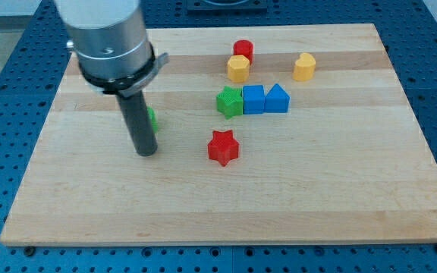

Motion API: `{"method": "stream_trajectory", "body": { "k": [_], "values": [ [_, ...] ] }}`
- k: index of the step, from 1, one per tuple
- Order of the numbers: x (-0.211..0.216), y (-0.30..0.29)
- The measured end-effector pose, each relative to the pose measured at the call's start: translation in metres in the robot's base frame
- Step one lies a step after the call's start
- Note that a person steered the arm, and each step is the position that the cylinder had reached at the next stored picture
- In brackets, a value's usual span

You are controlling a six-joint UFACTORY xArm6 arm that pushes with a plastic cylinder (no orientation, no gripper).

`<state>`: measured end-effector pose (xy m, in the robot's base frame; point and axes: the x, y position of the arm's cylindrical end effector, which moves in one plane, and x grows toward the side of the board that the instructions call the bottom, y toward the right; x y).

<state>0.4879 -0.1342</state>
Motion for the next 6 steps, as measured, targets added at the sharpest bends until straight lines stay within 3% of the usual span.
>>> {"method": "stream_trajectory", "body": {
  "k": [6],
  "values": [
    [-0.075, -0.035]
  ]
}}
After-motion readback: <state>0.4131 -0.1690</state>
